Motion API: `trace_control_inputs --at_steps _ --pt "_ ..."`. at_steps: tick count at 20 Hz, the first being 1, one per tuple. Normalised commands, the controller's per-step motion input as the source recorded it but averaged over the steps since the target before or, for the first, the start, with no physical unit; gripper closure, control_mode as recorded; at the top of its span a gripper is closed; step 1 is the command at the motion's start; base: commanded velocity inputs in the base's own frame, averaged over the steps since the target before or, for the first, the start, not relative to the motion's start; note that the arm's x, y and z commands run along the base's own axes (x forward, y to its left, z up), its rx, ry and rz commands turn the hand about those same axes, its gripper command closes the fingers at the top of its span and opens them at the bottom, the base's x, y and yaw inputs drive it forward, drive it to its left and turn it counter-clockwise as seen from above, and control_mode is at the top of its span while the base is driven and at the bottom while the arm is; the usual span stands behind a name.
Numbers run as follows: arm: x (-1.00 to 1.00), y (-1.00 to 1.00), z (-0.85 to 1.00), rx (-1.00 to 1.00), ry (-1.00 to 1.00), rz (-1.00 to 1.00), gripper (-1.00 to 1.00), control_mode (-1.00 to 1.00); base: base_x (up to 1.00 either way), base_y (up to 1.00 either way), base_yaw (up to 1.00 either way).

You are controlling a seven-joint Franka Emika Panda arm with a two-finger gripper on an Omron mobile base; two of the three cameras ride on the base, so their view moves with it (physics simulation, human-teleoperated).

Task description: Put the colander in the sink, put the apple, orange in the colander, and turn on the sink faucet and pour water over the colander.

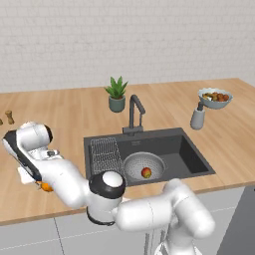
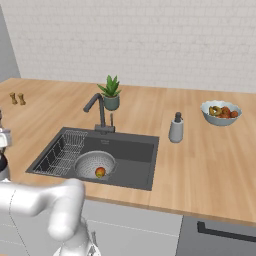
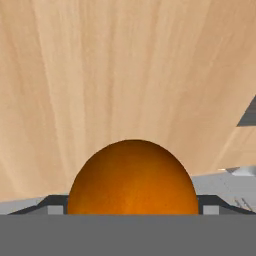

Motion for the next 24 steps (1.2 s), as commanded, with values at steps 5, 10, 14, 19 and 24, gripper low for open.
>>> trace_control_inputs --at_steps 5,10,14,19,24 --pt "-0.22 -0.77 0.28 -0.21 -0.39 0.0 1.0 -1.0 0.0 0.0 0.0" --pt "-0.22 -0.89 0.21 -0.13 -0.56 0.0 1.0 -1.0 0.0 0.0 0.0" --pt "-0.1 -1.0 0.14 0.01 -0.31 0.0 1.0 -1.0 0.0 0.0 0.0" --pt "-0.17 -0.95 0.35 0.14 -0.15 0.07 1.0 -1.0 0.0 0.0 0.0" --pt "-0.19 -0.86 0.48 0.18 0.0 0.15 1.0 -1.0 0.0 0.0 0.0"
